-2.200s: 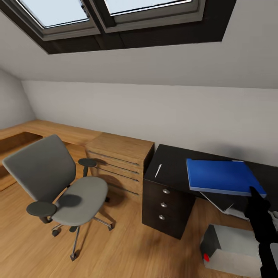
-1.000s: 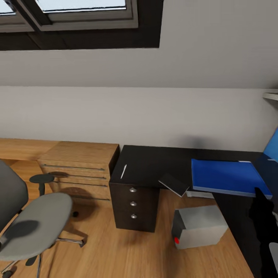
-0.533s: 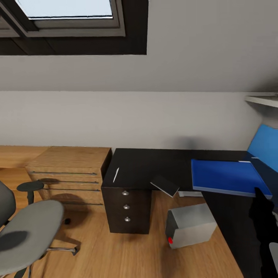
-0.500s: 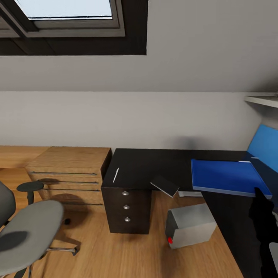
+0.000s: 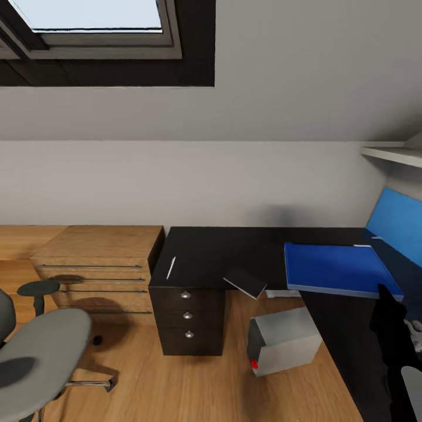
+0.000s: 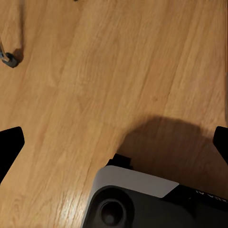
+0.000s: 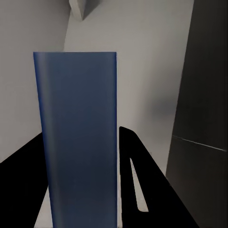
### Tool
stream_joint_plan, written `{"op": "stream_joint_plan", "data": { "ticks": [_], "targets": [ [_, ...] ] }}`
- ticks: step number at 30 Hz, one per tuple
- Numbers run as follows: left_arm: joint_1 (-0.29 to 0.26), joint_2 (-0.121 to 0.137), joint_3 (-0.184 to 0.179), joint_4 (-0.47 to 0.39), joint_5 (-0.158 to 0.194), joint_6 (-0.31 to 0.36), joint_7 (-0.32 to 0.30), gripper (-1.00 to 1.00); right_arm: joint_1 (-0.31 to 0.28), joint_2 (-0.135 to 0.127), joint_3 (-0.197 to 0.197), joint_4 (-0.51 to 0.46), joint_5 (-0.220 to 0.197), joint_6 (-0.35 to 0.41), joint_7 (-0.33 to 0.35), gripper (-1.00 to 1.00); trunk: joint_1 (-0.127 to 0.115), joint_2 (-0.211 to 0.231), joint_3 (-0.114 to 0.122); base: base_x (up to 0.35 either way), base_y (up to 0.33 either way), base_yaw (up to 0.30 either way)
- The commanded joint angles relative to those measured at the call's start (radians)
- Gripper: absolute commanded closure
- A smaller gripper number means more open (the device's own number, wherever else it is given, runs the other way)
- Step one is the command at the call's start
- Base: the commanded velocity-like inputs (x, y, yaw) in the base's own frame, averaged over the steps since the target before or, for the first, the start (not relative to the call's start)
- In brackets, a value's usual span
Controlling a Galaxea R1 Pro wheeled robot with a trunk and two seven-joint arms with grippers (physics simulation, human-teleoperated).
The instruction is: In the bedroom, organize the workspace by keeping the computer under the desk, ensuring the monitor is on the desk, placing the keyboard on the desk next to the monitor, placing the mouse on the desk next to the keyboard, moving the folder from the swivel chair onto the desk next to the mouse, stacking the notebook on top of the folder with the pen on top of the notebook, and positioning the swivel chair next to the desk.
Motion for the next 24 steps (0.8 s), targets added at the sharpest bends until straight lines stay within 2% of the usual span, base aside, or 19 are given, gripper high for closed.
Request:
{"op": "stream_joint_plan", "data": {
  "ticks": [1, 5, 7, 8, 9, 10, 14, 15, 17, 21, 24],
  "targets": [
    [0.000, 0.000, -0.007, 0.000, 0.009, -0.004, 0.005, -1.00, -0.001, 0.000, 0.012, 0.013, -0.010, 0.002, 0.003, 1.00, 0.000, -0.001, -0.001, 0.000, 0.000, -0.249],
    [0.000, 0.000, -0.007, 0.000, 0.009, -0.005, 0.005, -1.00, -0.002, 0.000, 0.043, 0.043, -0.007, -0.028, 0.006, 1.00, 0.000, -0.001, -0.001, 0.000, 0.000, -0.256],
    [0.000, 0.000, -0.007, 0.000, 0.009, -0.005, 0.005, -1.00, -0.002, 0.000, 0.068, 0.064, 0.000, -0.068, 0.009, 1.00, 0.000, -0.001, -0.001, 0.000, 0.000, -0.260],
    [0.000, 0.000, -0.007, 0.000, 0.009, -0.005, 0.005, -1.00, -0.002, 0.000, 0.095, 0.081, 0.010, -0.103, 0.009, 1.00, 0.000, -0.001, -0.001, 0.000, 0.000, -0.261],
    [0.000, 0.000, -0.007, 0.000, 0.009, -0.005, 0.005, -1.00, -0.002, 0.000, 0.144, 0.101, 0.023, -0.165, 0.013, 1.00, 0.000, -0.001, -0.001, 0.000, 0.000, -0.262],
    [0.000, 0.000, -0.007, 0.000, 0.009, -0.005, 0.005, -1.00, -0.002, -0.001, 0.160, 0.106, 0.027, -0.188, 0.014, 1.00, 0.000, -0.001, -0.001, 0.000, 0.000, -0.262],
    [0.000, 0.000, -0.007, 0.000, 0.009, -0.005, 0.004, -1.00, -0.002, 0.000, 0.273, 0.126, 0.036, -0.360, 0.027, 1.00, 0.000, -0.001, -0.001, 0.000, 0.000, -0.262],
    [0.000, 0.000, -0.007, 0.000, 0.009, -0.005, 0.004, -1.00, -0.002, 0.000, 0.286, 0.129, 0.037, -0.377, 0.028, 1.00, 0.000, -0.001, -0.001, 0.000, 0.000, -0.262],
    [-0.001, -0.001, -0.007, 0.000, 0.009, -0.005, 0.004, -1.00, -0.002, 0.001, 0.334, 0.154, 0.036, -0.454, 0.030, 1.00, 0.000, -0.001, -0.001, 0.000, 0.000, -0.262],
    [0.000, -0.001, -0.009, 0.000, 0.009, -0.005, 0.004, -1.00, -0.002, 0.004, 0.379, 0.178, 0.032, -0.555, 0.030, 1.00, 0.000, -0.001, -0.001, 0.000, 0.000, -0.262],
    [0.000, -0.001, -0.010, 0.000, 0.009, -0.005, 0.004, -1.00, -0.002, 0.008, 0.405, 0.182, 0.030, -0.597, 0.029, 1.00, 0.000, -0.001, -0.001, 0.000, 0.000, -0.245]
  ]
}}
